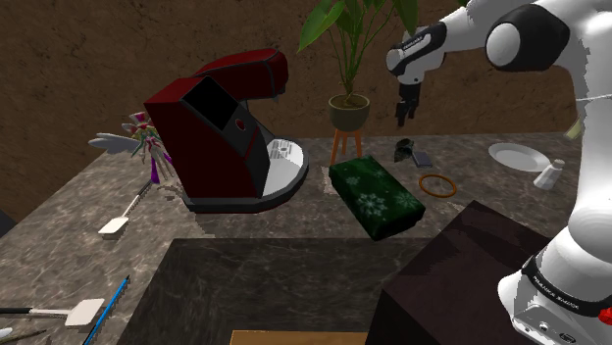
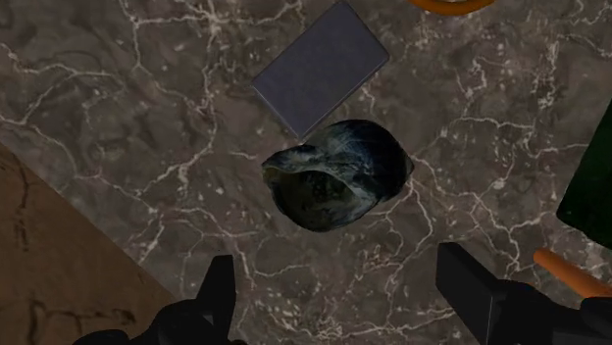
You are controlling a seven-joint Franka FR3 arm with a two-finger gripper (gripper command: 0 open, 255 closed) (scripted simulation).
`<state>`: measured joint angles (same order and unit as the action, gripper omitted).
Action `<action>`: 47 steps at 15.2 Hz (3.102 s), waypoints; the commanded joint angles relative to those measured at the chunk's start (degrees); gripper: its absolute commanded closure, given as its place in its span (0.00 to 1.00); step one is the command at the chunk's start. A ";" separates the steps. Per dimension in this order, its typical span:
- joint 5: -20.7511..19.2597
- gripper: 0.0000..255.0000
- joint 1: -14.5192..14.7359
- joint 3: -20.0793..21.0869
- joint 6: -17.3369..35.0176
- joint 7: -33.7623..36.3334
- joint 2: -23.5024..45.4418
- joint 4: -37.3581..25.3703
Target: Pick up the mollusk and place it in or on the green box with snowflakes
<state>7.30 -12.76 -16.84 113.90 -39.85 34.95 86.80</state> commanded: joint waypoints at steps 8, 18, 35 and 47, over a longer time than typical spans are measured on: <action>2.03 0.00 -3.64 1.78 -1.67 -2.62 12.61 -13.49; 2.26 0.00 -3.67 1.95 0.50 -2.78 13.53 -12.22; -16.97 0.00 14.50 -6.44 22.13 2.82 0.10 16.75; -38.79 0.00 29.42 -18.33 39.75 16.97 1.68 32.15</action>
<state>-31.53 17.01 -35.24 153.27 -22.79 36.18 119.16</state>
